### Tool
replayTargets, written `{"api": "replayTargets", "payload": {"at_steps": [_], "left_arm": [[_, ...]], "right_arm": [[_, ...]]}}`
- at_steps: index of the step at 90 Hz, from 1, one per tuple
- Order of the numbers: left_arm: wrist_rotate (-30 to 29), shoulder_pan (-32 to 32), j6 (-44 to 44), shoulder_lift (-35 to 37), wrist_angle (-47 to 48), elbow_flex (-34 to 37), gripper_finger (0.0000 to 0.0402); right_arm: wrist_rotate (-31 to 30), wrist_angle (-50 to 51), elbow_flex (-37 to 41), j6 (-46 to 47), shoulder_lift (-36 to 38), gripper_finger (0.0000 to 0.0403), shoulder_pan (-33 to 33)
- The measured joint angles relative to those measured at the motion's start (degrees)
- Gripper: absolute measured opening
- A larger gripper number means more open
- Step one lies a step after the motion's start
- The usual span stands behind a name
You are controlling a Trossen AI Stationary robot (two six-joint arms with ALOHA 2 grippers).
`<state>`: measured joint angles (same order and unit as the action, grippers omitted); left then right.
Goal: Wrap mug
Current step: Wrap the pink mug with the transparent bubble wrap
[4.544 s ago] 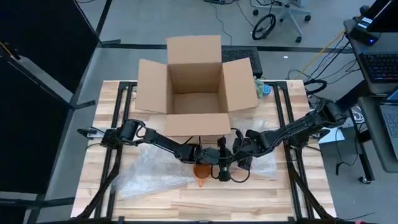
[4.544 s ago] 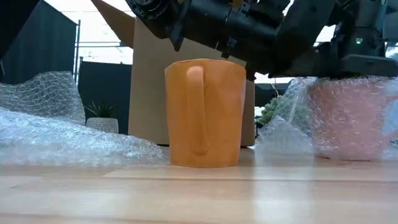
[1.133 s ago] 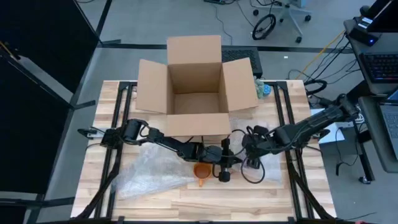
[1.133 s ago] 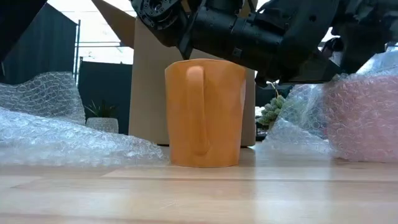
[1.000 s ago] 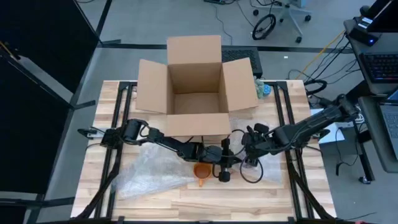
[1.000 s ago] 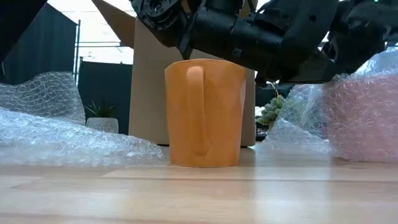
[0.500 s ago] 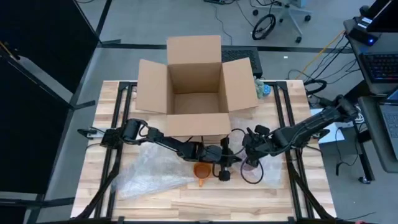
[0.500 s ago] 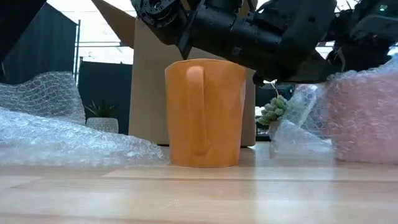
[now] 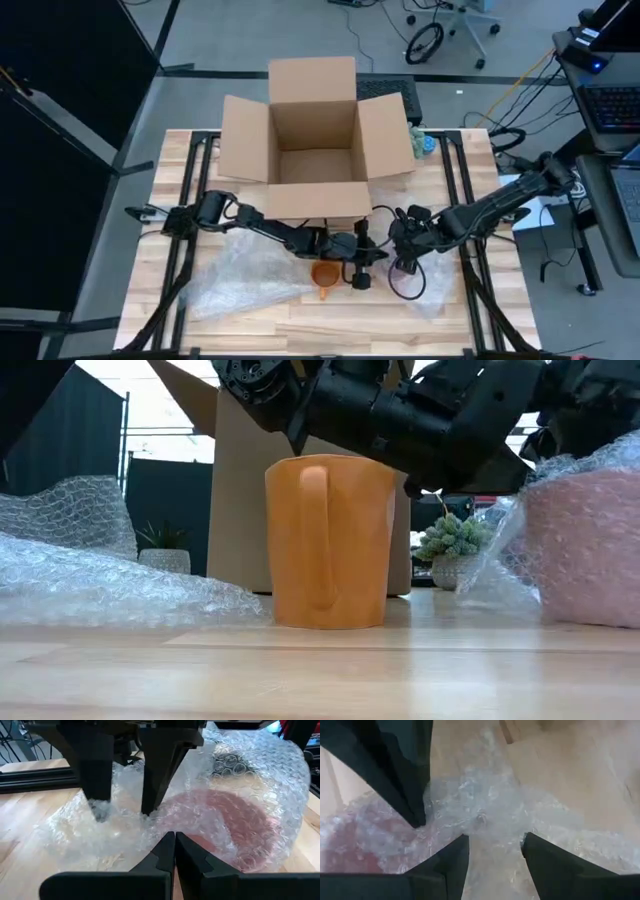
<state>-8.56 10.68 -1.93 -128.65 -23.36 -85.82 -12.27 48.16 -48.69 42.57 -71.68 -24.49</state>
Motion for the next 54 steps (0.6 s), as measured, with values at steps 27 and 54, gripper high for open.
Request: {"api": "replayTargets", "payload": {"at_steps": [27,54], "left_arm": [[0.0,0.0,0.0,0.0,0.0,0.0,0.0],[0.0,-0.1,0.0,0.0,0.0,0.0,0.0]], "right_arm": [[0.7,-0.2,1.7,4.6,-1.5,0.0171,-1.6],[3.7,2.5,-2.5,4.8,0.3,0.0171,-1.5]]}}
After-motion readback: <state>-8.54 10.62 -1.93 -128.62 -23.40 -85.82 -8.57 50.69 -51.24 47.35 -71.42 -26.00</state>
